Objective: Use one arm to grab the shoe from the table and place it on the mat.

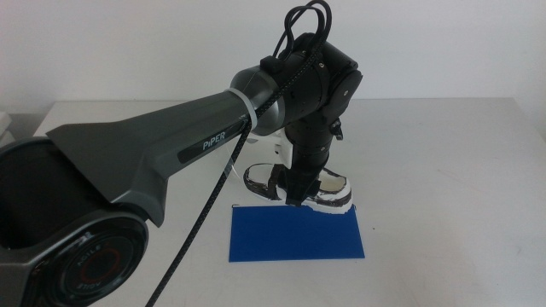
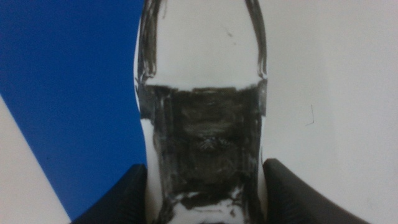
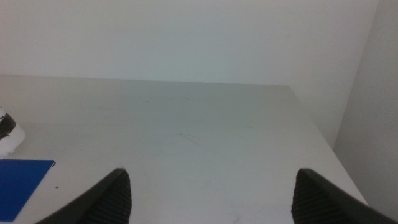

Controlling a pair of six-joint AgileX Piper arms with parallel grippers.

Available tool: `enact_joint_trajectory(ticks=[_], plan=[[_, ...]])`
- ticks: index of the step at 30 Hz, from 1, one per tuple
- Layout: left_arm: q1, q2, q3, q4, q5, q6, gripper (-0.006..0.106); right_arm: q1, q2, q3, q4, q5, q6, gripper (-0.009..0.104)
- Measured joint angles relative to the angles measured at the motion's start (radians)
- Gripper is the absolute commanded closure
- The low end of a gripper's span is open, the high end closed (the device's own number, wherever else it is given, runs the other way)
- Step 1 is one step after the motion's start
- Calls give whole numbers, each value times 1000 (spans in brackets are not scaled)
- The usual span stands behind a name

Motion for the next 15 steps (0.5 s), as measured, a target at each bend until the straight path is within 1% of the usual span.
enact_joint_trajectory(ticks=[2,8,15], plan=[[0,0,6,-1,-1,-6,102,0,0,0,0,0,0,29],[0,1,61,-32,-1,-6,102,0,0,0,0,0,0,29],[0,5,67,-46,-3,-6,102,0,0,0,0,0,0,29]])
